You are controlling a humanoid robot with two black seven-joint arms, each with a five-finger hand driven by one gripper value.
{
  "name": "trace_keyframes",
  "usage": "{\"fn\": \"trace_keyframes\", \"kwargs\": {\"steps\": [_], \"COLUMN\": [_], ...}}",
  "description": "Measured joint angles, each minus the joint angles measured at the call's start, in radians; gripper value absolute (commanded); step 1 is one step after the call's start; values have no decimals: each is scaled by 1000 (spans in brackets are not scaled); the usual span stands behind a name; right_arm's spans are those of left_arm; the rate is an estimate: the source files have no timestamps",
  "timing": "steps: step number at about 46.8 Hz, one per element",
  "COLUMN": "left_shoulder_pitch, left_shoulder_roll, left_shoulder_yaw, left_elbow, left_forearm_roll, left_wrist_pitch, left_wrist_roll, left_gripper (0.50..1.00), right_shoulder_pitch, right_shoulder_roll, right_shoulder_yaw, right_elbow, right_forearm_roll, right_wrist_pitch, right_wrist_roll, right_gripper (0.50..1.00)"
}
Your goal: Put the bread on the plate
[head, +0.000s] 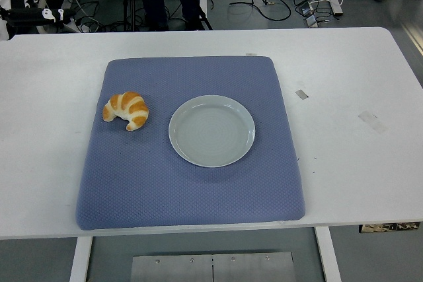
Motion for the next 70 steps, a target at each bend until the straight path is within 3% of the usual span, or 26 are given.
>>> {"fn": "trace_keyframes", "kwargs": {"steps": [6,14,24,34,42,51,70], "left_shoulder_pitch": [-12,-47,-56,-41,-15,-4,38], "left_shoulder_roll": [39,55,51,49,49,46,51], "left_shoulder_yaw": [12,26,29,30,59,135,209], "left_elbow": [-68,-138,-196,-319,-385,-423,-516], "left_forearm_roll": [23,154,293,426,581,745,881], "left_wrist_pitch": [-9,9,63,165,214,306,307], "left_wrist_roll": [30,202,271,405,419,412,414], "left_gripper": [934,934,934,934,934,934,933], "right_shoulder_pitch": [0,-1,0,0,-1,0,-1], "right_shoulder_roll": [0,0,0,0,0,0,0], "right_shoulder_yaw": [0,0,0,0,0,0,0], "right_elbow": [0,0,0,0,0,0,0], "right_forearm_roll": [0,0,0,0,0,1,0], "right_wrist_pitch": [0,0,0,0,0,0,0], "right_wrist_roll": [0,0,-1,-1,-1,0,-1], "right_gripper": [1000,1000,1000,1000,1000,1000,1000]}}
